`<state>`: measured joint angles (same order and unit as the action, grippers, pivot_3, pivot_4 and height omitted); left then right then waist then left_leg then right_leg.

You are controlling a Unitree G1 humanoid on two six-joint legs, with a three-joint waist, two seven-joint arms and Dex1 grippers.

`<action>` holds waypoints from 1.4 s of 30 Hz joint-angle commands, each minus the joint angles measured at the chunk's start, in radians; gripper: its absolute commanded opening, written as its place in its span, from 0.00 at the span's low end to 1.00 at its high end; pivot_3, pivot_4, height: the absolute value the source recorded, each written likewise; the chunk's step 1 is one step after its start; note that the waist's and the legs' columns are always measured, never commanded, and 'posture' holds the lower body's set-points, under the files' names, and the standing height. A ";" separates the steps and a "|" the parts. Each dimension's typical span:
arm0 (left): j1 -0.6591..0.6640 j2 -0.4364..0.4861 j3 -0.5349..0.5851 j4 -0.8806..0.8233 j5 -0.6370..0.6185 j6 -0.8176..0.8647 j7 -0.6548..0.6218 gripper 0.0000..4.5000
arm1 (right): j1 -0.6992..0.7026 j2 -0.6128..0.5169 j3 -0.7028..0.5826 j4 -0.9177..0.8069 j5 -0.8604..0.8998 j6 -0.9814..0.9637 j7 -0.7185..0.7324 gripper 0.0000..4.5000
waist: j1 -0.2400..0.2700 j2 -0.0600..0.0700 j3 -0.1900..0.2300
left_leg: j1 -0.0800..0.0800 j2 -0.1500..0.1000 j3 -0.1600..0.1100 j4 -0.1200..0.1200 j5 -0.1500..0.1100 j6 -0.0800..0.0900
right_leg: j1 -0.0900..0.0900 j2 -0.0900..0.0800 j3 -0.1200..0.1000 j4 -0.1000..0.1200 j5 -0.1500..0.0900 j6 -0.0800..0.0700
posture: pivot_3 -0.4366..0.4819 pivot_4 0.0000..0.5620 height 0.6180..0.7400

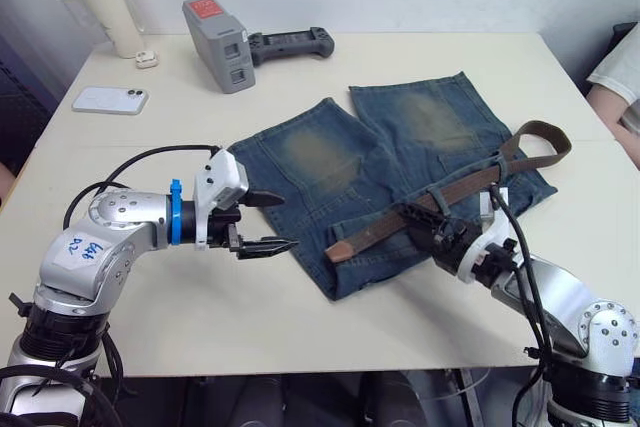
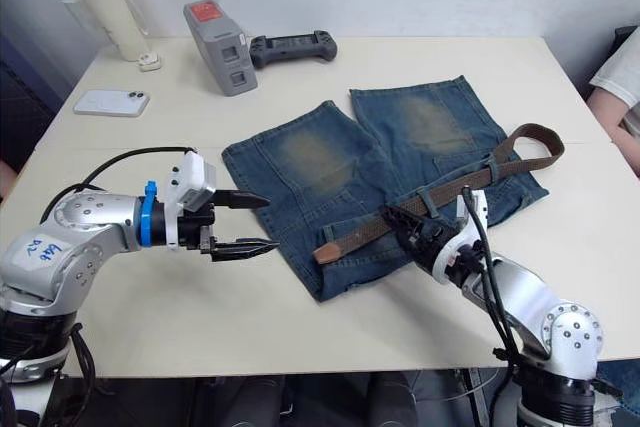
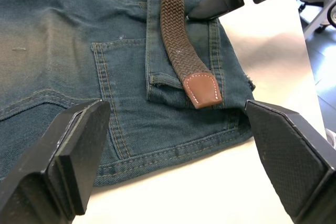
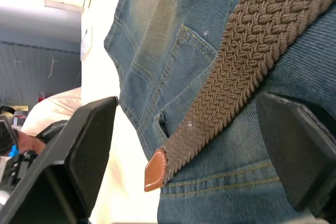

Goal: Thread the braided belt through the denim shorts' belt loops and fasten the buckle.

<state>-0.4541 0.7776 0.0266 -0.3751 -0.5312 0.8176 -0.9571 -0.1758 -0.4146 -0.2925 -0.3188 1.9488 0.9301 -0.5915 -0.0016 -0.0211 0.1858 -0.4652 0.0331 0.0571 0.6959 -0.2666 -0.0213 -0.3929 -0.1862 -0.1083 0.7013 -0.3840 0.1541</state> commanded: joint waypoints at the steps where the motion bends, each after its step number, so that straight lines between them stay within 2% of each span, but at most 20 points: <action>1: 0.004 0.025 0.022 -0.025 -0.015 -0.017 -0.007 1.00 | -0.028 -0.006 0.045 0.002 0.023 -0.045 0.027 0.99 | -0.001 0.000 0.000 | 0.000 0.000 0.000 0.000 0.000 0.000 | 0.000 0.000 0.000 0.000 0.000 0.000 | 0.48 0.27 0.38; 6: 0.004 0.027 0.022 -0.026 -0.018 -0.017 0.002 1.00 | -0.044 -0.046 0.100 0.031 0.005 -0.067 0.019 0.99 | 0.000 0.000 0.000 | 0.000 0.000 0.000 0.000 0.000 0.000 | 0.000 0.000 0.000 0.000 0.000 0.000 | 0.48 0.27 0.38; 18: 0.009 0.026 0.016 -0.012 -0.008 -0.036 0.007 1.00 | -0.048 -0.035 0.139 0.016 0.001 -0.121 0.092 0.99 | 0.001 0.000 0.000 | -0.001 0.000 0.000 0.001 0.000 0.000 | -0.001 0.000 0.000 0.001 0.000 0.000 | 0.48 0.27 0.38; 25: -0.003 0.024 0.001 -0.008 -0.001 -0.044 0.008 1.00 | -0.013 -0.020 0.215 0.027 -0.105 -0.117 0.096 0.99 | 0.000 -0.001 0.000 | -0.001 0.000 0.000 0.001 0.000 0.000 | -0.001 0.000 0.000 0.001 0.000 0.000 | 0.48 0.27 0.38; 30: -0.005 0.027 -0.003 -0.006 0.004 -0.052 0.007 1.00 | -0.002 -0.007 0.209 0.036 -0.136 -0.137 0.095 0.99 | 0.001 -0.001 -0.001 | -0.001 0.000 0.000 0.002 0.000 0.000 | 0.000 0.000 0.000 0.001 0.000 0.000 | 0.48 0.27 0.38; 34: -0.016 0.017 -0.016 0.002 0.010 -0.059 0.008 1.00 | -0.025 0.066 0.185 0.026 -0.127 -0.192 0.157 0.99 | 0.000 -0.002 -0.001 | -0.001 0.000 0.000 0.002 0.000 0.000 | 0.000 0.000 0.000 0.001 0.000 0.000 | 0.48 0.27 0.38; 40: -0.025 0.019 -0.029 0.013 0.014 -0.068 0.004 1.00 | -0.044 0.072 0.184 0.007 -0.121 -0.195 0.154 0.99 | 0.000 -0.002 -0.001 | -0.001 0.000 0.000 0.002 0.000 0.000 | -0.001 0.000 0.000 0.001 0.000 0.000 | 0.48 0.27 0.38; 42: -0.033 0.018 -0.038 0.019 0.019 -0.074 0.004 1.00 | -0.045 0.065 0.188 0.014 -0.137 -0.189 0.151 0.87 | 0.000 -0.002 -0.001 | -0.001 0.000 0.000 0.002 0.000 0.000 | -0.001 0.000 0.000 0.002 0.000 0.000 | 0.48 0.27 0.38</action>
<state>-0.4639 0.7937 -0.0150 -0.3407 -0.5147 0.7612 -0.9522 -0.2121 -0.3454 -0.0962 -0.2781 1.8048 0.7432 -0.4450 -0.0015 -0.0226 0.1849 -0.4666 0.0335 0.0571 0.6974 -0.2669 -0.0209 -0.3943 -0.1862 -0.1084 0.7029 -0.3840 0.1541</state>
